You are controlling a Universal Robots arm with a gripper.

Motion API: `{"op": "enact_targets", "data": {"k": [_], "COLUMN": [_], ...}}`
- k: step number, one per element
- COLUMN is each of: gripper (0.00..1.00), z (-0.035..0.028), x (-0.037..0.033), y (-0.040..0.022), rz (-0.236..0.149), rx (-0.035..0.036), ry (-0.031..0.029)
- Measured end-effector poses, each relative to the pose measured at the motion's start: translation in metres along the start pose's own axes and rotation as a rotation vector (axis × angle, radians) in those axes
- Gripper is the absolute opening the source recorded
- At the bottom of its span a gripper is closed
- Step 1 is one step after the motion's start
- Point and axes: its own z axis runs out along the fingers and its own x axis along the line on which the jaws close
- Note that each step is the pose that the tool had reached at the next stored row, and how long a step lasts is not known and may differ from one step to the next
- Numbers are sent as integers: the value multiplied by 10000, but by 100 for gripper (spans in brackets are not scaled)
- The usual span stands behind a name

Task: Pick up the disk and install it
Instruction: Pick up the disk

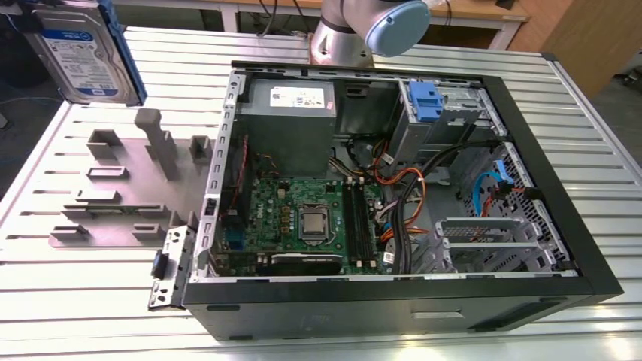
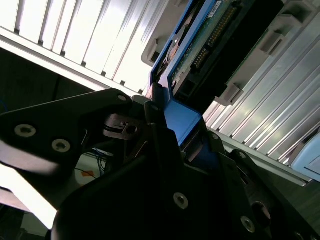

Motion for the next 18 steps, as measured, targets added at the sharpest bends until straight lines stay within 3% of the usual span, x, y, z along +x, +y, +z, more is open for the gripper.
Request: {"op": "enact_targets", "data": {"k": [18], "gripper": [36], "z": [-68], "x": [1], "y": [-1], "rz": [0], "rx": [0], "ry": [0]}}
